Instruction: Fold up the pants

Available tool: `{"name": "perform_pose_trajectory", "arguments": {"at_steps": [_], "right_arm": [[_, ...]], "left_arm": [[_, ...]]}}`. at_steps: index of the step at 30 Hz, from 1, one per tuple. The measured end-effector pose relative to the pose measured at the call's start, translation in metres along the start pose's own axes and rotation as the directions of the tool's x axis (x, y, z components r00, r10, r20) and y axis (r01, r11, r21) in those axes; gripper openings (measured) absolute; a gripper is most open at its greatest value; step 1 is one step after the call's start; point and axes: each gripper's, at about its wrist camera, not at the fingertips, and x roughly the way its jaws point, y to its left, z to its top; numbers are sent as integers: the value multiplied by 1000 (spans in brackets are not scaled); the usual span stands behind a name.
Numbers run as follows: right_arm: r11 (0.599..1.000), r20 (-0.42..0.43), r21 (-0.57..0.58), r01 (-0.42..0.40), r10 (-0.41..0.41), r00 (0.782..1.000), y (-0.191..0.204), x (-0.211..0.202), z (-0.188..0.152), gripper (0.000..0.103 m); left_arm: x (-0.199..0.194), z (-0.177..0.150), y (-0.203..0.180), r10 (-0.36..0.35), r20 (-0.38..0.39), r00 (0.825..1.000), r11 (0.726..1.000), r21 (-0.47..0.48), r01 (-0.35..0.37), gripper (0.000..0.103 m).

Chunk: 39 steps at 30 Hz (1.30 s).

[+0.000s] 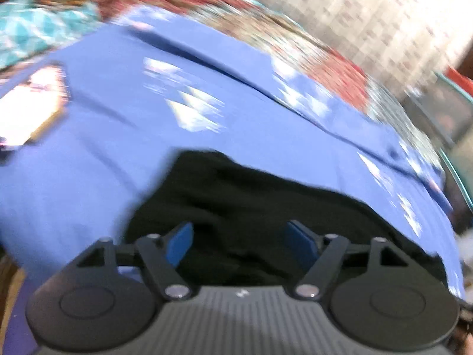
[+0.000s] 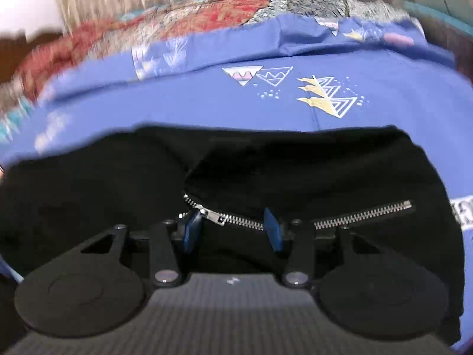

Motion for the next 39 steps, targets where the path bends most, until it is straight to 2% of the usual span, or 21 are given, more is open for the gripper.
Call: {"name": "perform_pose_trajectory", "arguments": {"at_steps": [2,3,5,7,10,11,12,14,16,19,21,22,24,25,26,30,33,35,37,38,39], "right_arm": [[1000,-8,-14,25,-25,1000,6,-5,6,49],[1000,1,2,31,-31,1000,5,-12,7,49],[999,65,51,10,-14,998,0,-29,13,49],[997,121,69,-37,28,992,6,-44,15,50],[982,110,78,-174,165,980,24,-47,24,46],[967,80,86,-241,234,969,33,-40,27,34],[950,41,93,-299,296,954,46,-32,29,23],[918,-36,112,-380,386,922,70,-13,31,13],[869,-113,141,-474,490,864,100,10,35,10],[822,-217,159,-547,570,793,146,36,39,10],[794,-272,205,-573,608,746,168,56,41,10],[780,-306,243,-578,626,717,179,69,41,10],[785,-375,294,-545,619,690,194,97,35,7],[790,-396,319,-524,613,683,198,107,30,4],[782,-391,348,-517,622,678,201,113,25,1],[758,-373,406,-511,648,665,195,115,22,1],[712,-313,480,-512,684,659,179,111,23,7],[690,-236,514,-509,685,690,159,103,26,12],[662,-149,560,-498,672,725,127,96,27,13],[642,-107,588,-492,665,740,111,93,28,18],[624,-64,613,-485,651,757,95,89,27,28]], "left_arm": [[-13,0,29,42,22,999,997,-62,-41,79],[-15,-1,40,47,21,999,995,-93,-45,83],[-16,-6,62,38,6,999,984,-176,-36,89],[-10,-11,78,-2,-17,1000,967,-255,-2,90],[10,-15,87,-100,-49,994,938,-339,78,97],[17,-15,86,-123,-58,991,933,-346,96,99],[23,-13,85,-135,-63,989,933,-345,106,100],[37,-11,80,-150,-75,986,938,-326,118,100],[47,-12,75,-152,-88,985,942,-316,117,100],[56,-12,76,-147,-91,985,935,-337,109,91],[54,-12,75,-132,-76,988,938,-332,100,66],[52,-12,74,-129,-65,990,943,-318,102,59],[48,-11,71,-143,-51,988,949,-292,122,41],[46,-10,69,-150,-47,988,951,-279,131,38],[44,-10,64,-154,-39,987,957,-255,139,36],[33,-5,30,-189,3,982,976,-114,188,34],[28,-5,-16,-220,19,975,974,66,218,34],[24,-10,-47,-238,25,971,954,192,229,34],[23,-19,-75,-255,16,967,923,301,239,34],[25,-26,-89,-264,2,964,900,359,246,34],[26,-33,-102,-273,-17,962,878,404,256,34]]}}
